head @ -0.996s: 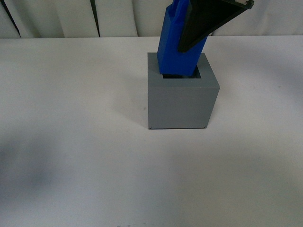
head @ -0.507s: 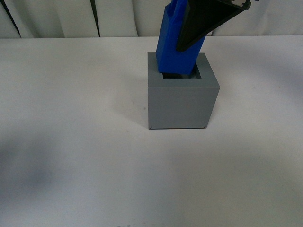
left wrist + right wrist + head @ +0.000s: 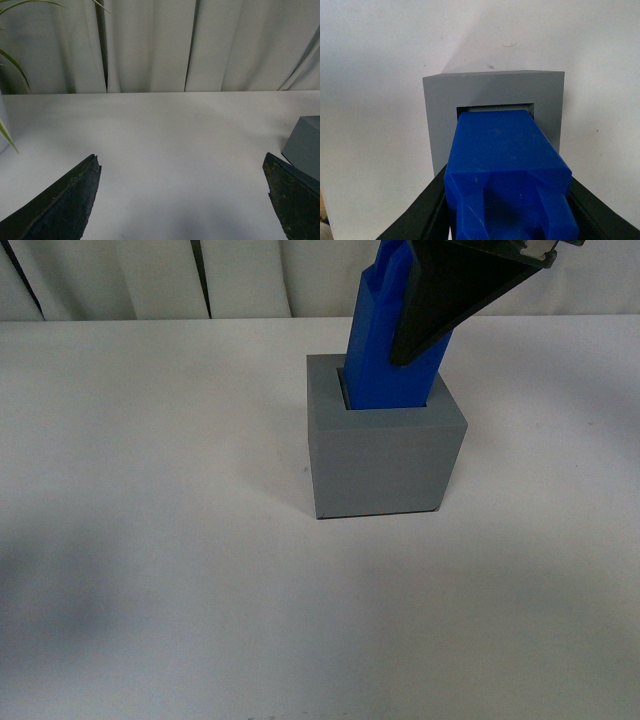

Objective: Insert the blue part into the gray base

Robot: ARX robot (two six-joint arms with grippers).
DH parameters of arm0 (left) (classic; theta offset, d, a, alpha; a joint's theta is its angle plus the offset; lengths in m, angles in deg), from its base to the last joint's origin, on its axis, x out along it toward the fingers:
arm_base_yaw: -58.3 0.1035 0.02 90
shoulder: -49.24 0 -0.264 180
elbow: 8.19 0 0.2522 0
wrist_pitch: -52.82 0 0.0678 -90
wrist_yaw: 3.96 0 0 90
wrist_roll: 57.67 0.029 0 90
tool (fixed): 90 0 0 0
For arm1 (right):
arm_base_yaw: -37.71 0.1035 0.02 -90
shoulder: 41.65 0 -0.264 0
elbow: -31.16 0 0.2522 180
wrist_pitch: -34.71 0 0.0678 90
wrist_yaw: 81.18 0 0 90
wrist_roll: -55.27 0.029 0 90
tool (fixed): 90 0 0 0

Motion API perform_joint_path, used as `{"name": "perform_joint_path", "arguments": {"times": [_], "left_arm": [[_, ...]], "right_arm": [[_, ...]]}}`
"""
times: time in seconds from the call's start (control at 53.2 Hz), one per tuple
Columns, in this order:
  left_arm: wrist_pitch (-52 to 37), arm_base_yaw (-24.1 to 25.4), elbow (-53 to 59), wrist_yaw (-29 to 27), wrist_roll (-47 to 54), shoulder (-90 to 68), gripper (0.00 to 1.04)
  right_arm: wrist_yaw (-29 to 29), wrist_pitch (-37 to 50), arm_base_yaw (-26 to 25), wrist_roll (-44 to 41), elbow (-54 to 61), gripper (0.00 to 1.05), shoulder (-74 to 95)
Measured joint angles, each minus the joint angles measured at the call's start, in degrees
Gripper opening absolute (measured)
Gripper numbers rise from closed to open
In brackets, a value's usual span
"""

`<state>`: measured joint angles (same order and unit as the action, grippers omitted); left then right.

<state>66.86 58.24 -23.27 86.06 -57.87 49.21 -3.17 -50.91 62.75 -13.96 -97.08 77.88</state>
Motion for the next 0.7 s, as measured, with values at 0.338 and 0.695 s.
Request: {"name": "perform_joint_path", "arguments": {"times": [0.338,0.695], "left_arm": [[0.0,0.0,0.0,0.0,0.0,0.0,0.99],[0.0,0.0,0.0,0.0,0.0,0.0,0.99]], "right_arm": [[0.5,1.16,-0.02,-0.24,1.77,0.47,0.0],[-2.82,2.05,-0.57,0.92,2.32,0.97,-0.28]]}}
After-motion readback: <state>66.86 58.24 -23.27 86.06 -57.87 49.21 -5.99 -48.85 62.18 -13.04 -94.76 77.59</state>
